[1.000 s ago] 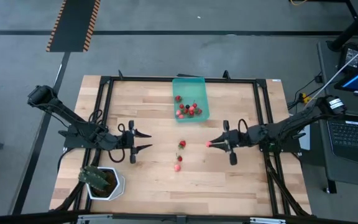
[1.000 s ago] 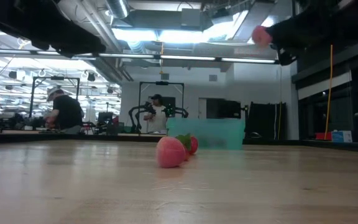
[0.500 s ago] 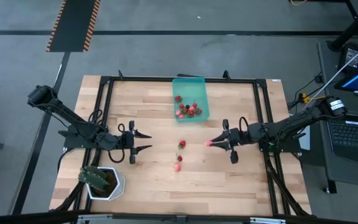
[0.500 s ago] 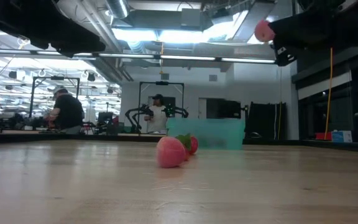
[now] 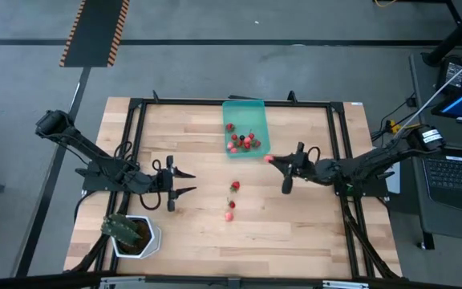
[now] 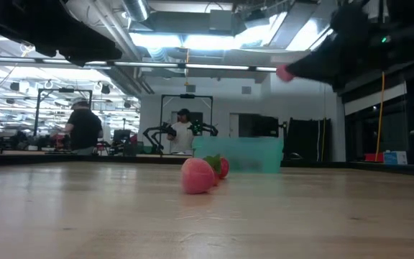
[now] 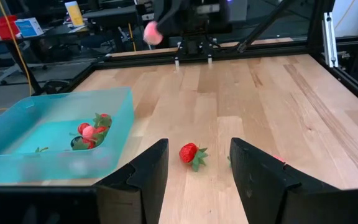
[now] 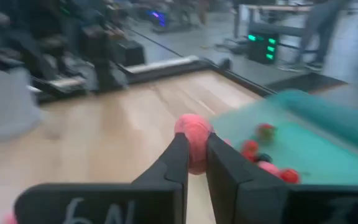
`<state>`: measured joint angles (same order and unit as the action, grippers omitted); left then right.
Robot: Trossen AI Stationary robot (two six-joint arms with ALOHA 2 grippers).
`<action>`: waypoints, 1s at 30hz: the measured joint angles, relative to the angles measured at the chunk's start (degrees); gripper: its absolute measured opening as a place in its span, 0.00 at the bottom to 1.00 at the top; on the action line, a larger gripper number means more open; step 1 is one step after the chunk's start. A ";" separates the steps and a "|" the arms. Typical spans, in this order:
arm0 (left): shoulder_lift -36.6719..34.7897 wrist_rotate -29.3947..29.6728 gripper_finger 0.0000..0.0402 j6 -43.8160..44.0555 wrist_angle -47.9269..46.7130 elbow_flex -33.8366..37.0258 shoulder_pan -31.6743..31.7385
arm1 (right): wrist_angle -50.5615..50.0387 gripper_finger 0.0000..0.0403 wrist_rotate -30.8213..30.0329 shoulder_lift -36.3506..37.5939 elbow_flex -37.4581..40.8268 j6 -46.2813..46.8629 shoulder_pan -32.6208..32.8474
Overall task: Pick and placing Produce into tupperware
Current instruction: Put the pink peach into the blue bin
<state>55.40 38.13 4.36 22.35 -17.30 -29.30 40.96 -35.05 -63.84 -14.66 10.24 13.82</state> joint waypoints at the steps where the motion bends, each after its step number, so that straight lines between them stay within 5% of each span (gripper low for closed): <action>1: 0.00 0.00 0.41 -0.01 -0.02 0.00 0.18 | -0.18 0.09 -0.64 -1.28 -0.45 0.06 -0.65; 21: 0.09 -1.98 0.41 -0.02 -0.96 0.00 5.22 | -10.17 0.09 -0.40 -27.54 -21.44 -0.27 -21.88; 30: 0.09 -2.93 0.41 0.00 -0.96 0.00 5.40 | -30.18 0.09 10.51 -30.73 -34.11 1.60 -27.47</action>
<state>55.48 35.20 4.36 21.39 -17.30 -23.90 10.78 -24.55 -94.56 -48.77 11.84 -13.65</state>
